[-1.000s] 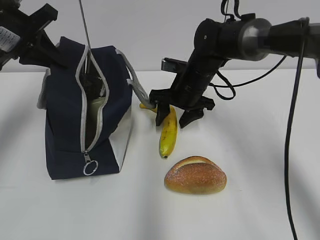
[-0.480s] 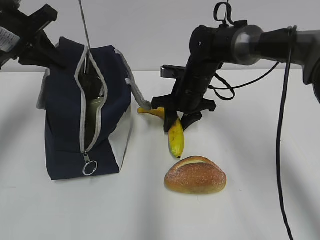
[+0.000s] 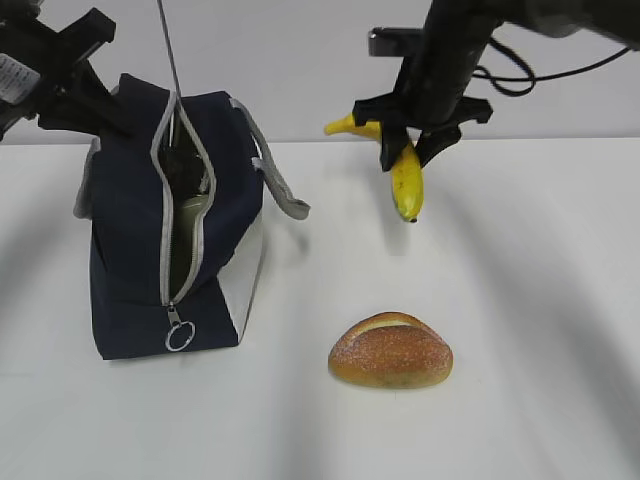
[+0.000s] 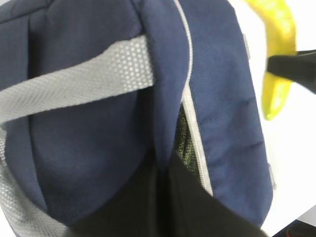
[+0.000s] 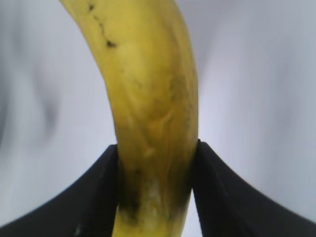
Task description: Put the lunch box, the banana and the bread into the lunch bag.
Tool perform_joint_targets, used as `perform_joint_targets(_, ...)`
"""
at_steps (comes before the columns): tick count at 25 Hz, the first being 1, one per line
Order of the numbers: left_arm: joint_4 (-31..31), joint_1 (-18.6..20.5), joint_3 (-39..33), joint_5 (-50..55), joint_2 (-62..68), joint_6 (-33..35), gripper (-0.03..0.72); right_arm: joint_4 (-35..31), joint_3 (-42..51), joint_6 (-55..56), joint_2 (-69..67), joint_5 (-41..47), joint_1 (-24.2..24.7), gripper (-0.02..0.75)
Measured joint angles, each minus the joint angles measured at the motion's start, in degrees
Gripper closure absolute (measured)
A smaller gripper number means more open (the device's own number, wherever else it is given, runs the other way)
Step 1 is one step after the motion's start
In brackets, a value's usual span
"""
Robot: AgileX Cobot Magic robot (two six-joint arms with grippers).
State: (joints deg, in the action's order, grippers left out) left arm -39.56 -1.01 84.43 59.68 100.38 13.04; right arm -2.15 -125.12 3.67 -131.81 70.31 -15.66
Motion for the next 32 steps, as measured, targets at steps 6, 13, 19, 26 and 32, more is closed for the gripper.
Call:
perform_joint_targets(6,-1.22,0.00,0.00,0.00,0.00,0.00,0.691,-5.34,0.00,-1.01,7.44,0.66,1.17,0.415)
perform_joint_targets(13,-3.60,0.00,0.00,0.00,0.05,0.00,0.691,-15.96,-0.13,-3.67,10.79,1.24,-1.79,0.415)
perform_joint_targets(19,-4.26,0.00,0.00,0.00,0.05,0.00,0.691,-18.42,-0.13,-4.27,10.79,1.34,-7.98,0.415)
perform_joint_targets(26,-4.27,0.00,0.00,0.00,0.11,0.26,0.691,-19.09,-0.13,-4.36,7.39,1.34,-12.09,0.415)
perform_joint_targets(32,-4.53,0.00,0.00,-0.21,0.11,0.28,0.691,-12.27,-0.13,-2.16,5.91,1.34,-12.21,0.415)
